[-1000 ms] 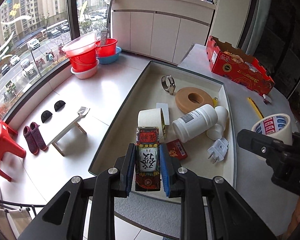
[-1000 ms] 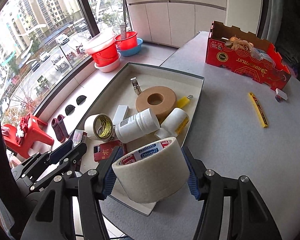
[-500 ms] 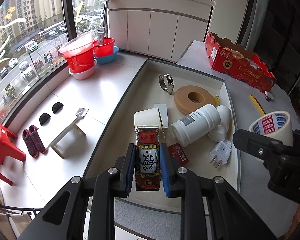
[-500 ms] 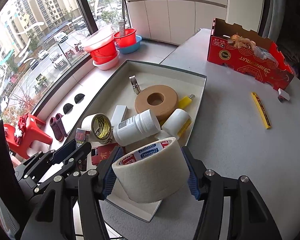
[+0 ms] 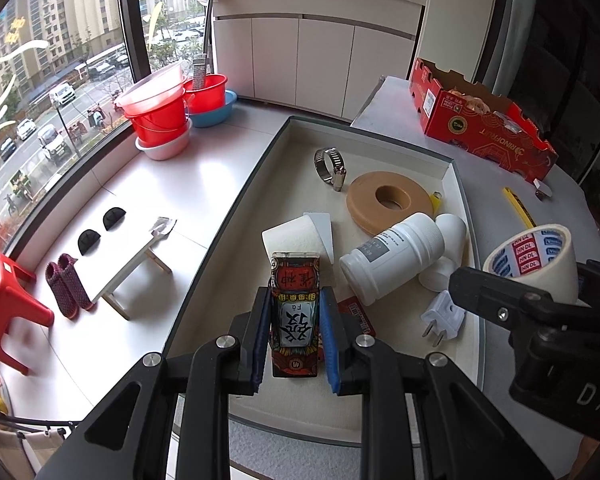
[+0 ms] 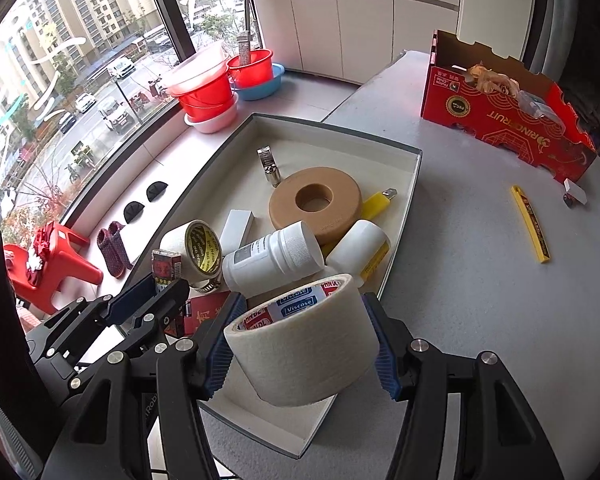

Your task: Organize rigid objects

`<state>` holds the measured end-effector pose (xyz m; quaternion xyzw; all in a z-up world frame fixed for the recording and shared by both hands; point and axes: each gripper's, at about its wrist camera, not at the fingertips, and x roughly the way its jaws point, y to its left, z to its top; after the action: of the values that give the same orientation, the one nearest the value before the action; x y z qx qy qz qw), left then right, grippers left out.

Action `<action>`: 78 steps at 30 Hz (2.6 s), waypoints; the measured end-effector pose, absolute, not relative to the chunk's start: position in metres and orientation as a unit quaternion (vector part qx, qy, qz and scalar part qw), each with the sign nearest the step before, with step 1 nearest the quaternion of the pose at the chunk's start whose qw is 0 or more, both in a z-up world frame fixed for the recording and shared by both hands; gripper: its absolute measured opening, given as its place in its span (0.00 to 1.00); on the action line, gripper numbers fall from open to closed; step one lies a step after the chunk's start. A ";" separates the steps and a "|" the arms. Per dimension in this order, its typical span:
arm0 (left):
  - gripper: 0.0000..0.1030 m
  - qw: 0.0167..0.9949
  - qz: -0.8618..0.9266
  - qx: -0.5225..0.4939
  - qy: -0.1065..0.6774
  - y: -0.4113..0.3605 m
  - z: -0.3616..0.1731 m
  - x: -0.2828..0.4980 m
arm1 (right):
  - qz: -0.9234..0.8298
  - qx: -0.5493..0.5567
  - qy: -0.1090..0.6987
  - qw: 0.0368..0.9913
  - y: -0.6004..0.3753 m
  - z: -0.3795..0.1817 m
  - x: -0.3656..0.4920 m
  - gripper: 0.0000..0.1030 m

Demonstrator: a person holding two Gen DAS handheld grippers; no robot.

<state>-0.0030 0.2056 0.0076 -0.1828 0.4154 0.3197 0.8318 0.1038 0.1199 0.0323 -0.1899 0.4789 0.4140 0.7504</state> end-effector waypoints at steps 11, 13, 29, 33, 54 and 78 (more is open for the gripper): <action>0.25 0.824 0.319 -0.187 0.429 0.208 0.002 -0.002 | 0.415 -0.197 0.484 0.745 0.123 0.028 0.102 0.58; 0.25 0.824 0.319 -0.188 0.430 0.208 0.002 -0.001 | 0.416 -0.198 0.484 0.744 0.125 0.028 0.103 0.58; 0.27 0.827 0.313 -0.183 0.429 0.206 -0.001 0.001 | 0.413 -0.212 0.505 0.728 0.136 0.011 0.103 0.58; 0.71 0.822 0.321 -0.184 0.434 0.206 -0.007 -0.001 | 0.411 -0.215 0.506 0.727 0.135 0.008 0.104 0.60; 1.00 0.815 0.320 -0.219 0.431 0.196 0.006 -0.019 | 0.419 -0.193 0.485 0.743 0.102 0.047 0.099 1.00; 1.00 0.796 0.365 -0.226 0.427 0.175 0.029 -0.051 | 0.441 -0.202 0.488 0.726 0.095 0.053 0.076 1.00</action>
<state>-0.0515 0.1752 0.0285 -0.2263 0.4270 0.3654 0.7956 0.0758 0.0951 0.0535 -0.2015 0.4876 0.4409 0.7261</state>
